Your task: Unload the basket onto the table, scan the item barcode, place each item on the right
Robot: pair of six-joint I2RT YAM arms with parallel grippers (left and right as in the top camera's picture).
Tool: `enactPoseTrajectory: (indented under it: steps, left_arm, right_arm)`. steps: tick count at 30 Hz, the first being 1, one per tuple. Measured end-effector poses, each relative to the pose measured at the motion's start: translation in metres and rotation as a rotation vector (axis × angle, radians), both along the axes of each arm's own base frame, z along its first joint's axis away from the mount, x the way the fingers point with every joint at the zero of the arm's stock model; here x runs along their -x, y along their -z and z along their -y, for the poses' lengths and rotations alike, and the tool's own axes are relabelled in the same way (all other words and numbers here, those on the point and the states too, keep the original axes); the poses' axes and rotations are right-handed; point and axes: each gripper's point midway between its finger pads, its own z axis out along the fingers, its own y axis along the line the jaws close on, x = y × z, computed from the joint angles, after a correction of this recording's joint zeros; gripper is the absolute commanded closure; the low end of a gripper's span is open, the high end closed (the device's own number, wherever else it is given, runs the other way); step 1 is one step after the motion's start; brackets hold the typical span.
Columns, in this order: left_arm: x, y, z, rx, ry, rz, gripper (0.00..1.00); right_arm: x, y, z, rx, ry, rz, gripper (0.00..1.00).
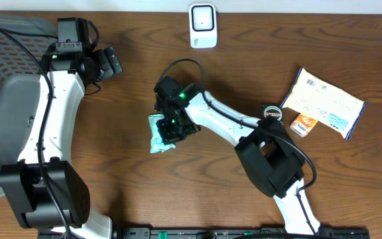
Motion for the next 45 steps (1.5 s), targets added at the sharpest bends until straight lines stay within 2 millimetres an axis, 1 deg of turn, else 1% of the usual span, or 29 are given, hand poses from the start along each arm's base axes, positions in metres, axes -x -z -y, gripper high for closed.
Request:
enactPoseTrajectory:
  steps: [3, 5, 8, 9, 10, 12, 13, 14, 16, 17, 18, 20, 22, 23, 24, 27, 28, 29, 31, 34, 39, 45]
  left_arm:
    - [0.0, 0.0, 0.0, 0.0, 0.0, 0.0, 0.02]
    - [0.0, 0.0, 0.0, 0.0, 0.0, 0.0, 0.02]
    - [0.0, 0.0, 0.0, 0.0, 0.0, 0.0, 0.02]
    - [0.0, 0.0, 0.0, 0.0, 0.0, 0.0, 0.02]
    - [0.0, 0.0, 0.0, 0.0, 0.0, 0.0, 0.02]
    - [0.0, 0.0, 0.0, 0.0, 0.0, 0.0, 0.02]
    - [0.0, 0.0, 0.0, 0.0, 0.0, 0.0, 0.02]
    - [0.0, 0.0, 0.0, 0.0, 0.0, 0.0, 0.02]
    - [0.0, 0.0, 0.0, 0.0, 0.0, 0.0, 0.02]
    - [0.0, 0.0, 0.0, 0.0, 0.0, 0.0, 0.02]
    - [0.0, 0.0, 0.0, 0.0, 0.0, 0.0, 0.02]
    - [0.0, 0.0, 0.0, 0.0, 0.0, 0.0, 0.02]
    - [0.0, 0.0, 0.0, 0.0, 0.0, 0.0, 0.02]
    - [0.0, 0.0, 0.0, 0.0, 0.0, 0.0, 0.02]
    - [0.0, 0.0, 0.0, 0.0, 0.0, 0.0, 0.02]
    - [0.0, 0.0, 0.0, 0.0, 0.0, 0.0, 0.02]
    - [0.0, 0.0, 0.0, 0.0, 0.0, 0.0, 0.02]
    - [0.0, 0.0, 0.0, 0.0, 0.0, 0.0, 0.02]
    - [0.0, 0.0, 0.0, 0.0, 0.0, 0.0, 0.02]
    - [0.0, 0.0, 0.0, 0.0, 0.0, 0.0, 0.02]
    - [0.0, 0.0, 0.0, 0.0, 0.0, 0.0, 0.02]
    - [0.0, 0.0, 0.0, 0.0, 0.0, 0.0, 0.02]
  right_arm:
    - [-0.016, -0.008, 0.027, 0.075, 0.003, 0.071, 0.99]
    - [-0.029, -0.019, 0.046, 0.137, 0.009, 0.143, 0.99]
    - [-0.052, -0.044, 0.084, 0.308, 0.008, 0.321, 0.99]
    - [-0.055, -0.047, 0.089, 0.336, 0.007, 0.347, 0.99]
    - [-0.059, -0.053, 0.1, 0.414, -0.003, 0.401, 0.99]
    - [-0.064, -0.058, 0.117, 0.551, -0.033, 0.483, 0.99]
    - [-0.065, -0.06, 0.124, 0.609, -0.047, 0.513, 0.99]
    - [-0.067, -0.061, 0.133, 0.704, -0.077, 0.554, 0.99]
    - [-0.069, -0.06, 0.143, 0.806, -0.113, 0.588, 0.99]
    - [-0.07, -0.056, 0.149, 0.854, -0.134, 0.591, 0.99]
    - [-0.071, -0.054, 0.152, 0.877, -0.142, 0.592, 0.96]
    - [-0.071, -0.046, 0.159, 0.925, -0.151, 0.582, 0.95]
    - [-0.07, -0.041, 0.16, 0.927, -0.15, 0.571, 0.93]
    - [-0.071, -0.04, 0.158, 0.91, -0.143, 0.572, 0.89]
    - [-0.072, -0.038, 0.155, 0.897, -0.146, 0.573, 0.85]
    - [-0.072, -0.032, 0.143, 0.833, -0.187, 0.559, 0.64]
    - [-0.072, -0.031, 0.141, 0.819, -0.204, 0.554, 0.58]
    - [-0.072, -0.03, 0.138, 0.806, -0.22, 0.553, 0.53]
    - [-0.073, -0.028, 0.131, 0.776, -0.238, 0.558, 0.48]
    - [-0.076, -0.026, 0.122, 0.742, -0.253, 0.576, 0.48]
    - [-0.08, -0.023, 0.117, 0.724, -0.286, 0.588, 0.49]
    - [-0.088, -0.006, 0.116, 0.73, -0.317, 0.588, 0.5]
